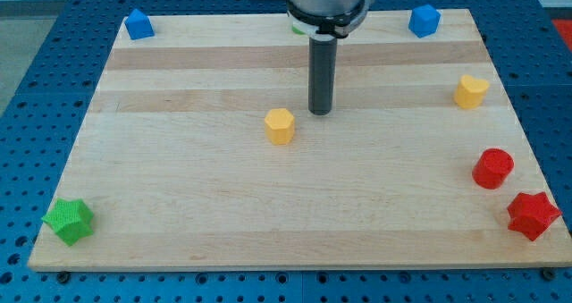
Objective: Slide the yellow hexagon to the top left of the red circle
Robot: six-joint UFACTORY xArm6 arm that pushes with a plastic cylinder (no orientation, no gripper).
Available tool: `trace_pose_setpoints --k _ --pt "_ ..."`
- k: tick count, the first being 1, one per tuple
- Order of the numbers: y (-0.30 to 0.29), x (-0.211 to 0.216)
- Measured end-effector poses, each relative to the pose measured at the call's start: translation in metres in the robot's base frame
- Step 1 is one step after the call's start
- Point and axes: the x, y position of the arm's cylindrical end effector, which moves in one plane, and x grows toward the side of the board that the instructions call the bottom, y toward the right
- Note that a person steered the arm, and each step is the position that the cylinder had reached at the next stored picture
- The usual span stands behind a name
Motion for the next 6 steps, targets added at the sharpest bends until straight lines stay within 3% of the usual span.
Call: trace_pose_setpoints --k 1,2,3,5,6 --pt "-0.098 -0.022" --pt "-0.149 0.016" --pt "-0.098 0.035" --pt "0.093 0.035" --pt "0.128 0.036"
